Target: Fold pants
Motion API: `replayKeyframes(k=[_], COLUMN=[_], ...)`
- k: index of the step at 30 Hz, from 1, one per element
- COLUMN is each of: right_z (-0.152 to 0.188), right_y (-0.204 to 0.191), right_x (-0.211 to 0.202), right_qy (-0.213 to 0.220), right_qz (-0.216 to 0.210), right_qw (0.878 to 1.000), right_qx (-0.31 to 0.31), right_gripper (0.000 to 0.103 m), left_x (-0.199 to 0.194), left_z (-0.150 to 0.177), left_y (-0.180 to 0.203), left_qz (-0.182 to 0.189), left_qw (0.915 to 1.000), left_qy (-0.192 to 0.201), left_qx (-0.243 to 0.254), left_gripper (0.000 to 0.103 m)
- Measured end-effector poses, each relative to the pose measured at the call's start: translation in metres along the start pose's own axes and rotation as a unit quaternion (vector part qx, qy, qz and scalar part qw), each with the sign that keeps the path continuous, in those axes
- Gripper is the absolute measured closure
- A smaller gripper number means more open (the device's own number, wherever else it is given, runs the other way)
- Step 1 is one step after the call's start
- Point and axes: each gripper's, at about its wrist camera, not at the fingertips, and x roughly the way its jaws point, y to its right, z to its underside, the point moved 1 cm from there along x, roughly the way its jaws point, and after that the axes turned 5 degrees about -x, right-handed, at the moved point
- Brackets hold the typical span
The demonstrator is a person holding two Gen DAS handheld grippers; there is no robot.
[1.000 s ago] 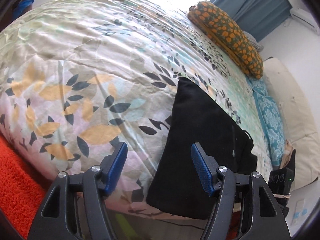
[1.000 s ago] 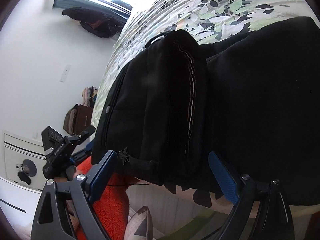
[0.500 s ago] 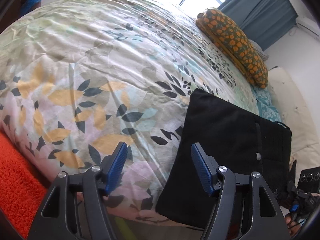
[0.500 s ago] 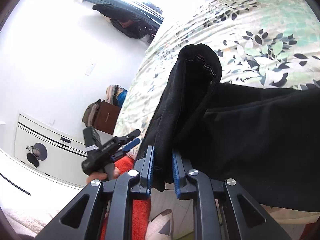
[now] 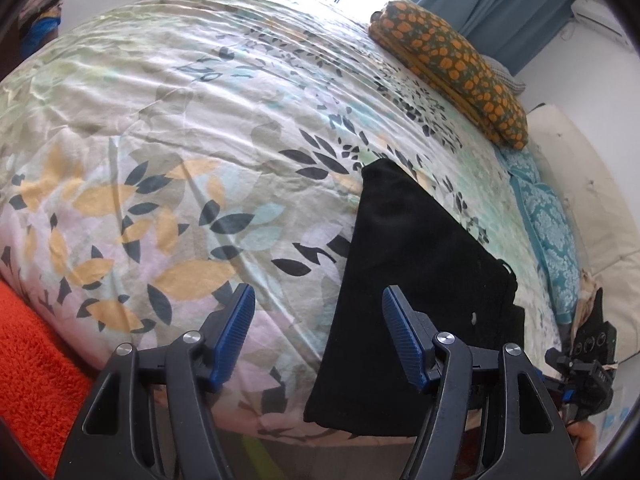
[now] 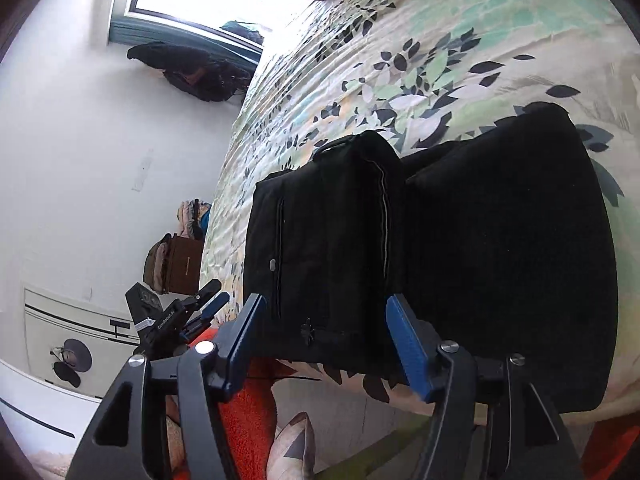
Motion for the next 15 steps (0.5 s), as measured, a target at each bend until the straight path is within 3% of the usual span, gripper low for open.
replayKeyframes(k=[5, 10, 11, 12, 14, 15], right_z=[0.004, 0.012, 0.014, 0.012, 0.007, 0.004], right_y=[0.0, -0.022, -0.03, -0.032, -0.037, -0.044], right_x=[0.024, 0.06, 0.059, 0.06, 0.052, 0.048], right_qy=[-0.041, -0.077, -0.085, -0.095, -0.092, -0.089], right_qz=[0.046, 0.063, 0.077, 0.088, 0.069, 0.071], right_qw=[0.997, 0.986, 0.982, 0.979, 0.982, 0.981], right_qx=[-0.037, -0.136, -0.153, -0.16, -0.149, -0.16], right_gripper=[0.039, 0.037, 0.043, 0.067, 0.081, 0.082], left_x=[0.006, 0.005, 0.005, 0.005, 0.007, 0.008], left_z=[-0.001, -0.001, -0.001, -0.001, -0.002, -0.003], left_y=[-0.007, -0.009, -0.01, -0.012, -0.016, -0.019], left_qz=[0.0, -0.003, -0.004, -0.005, -0.007, -0.008], left_qw=[0.9997, 0.9996, 0.9996, 0.9995, 0.9992, 0.999], left_qy=[-0.01, -0.008, -0.008, -0.008, -0.011, -0.013], left_qx=[-0.021, -0.026, -0.026, -0.028, -0.037, -0.043], left_gripper=[0.034, 0.034, 0.034, 0.034, 0.034, 0.034])
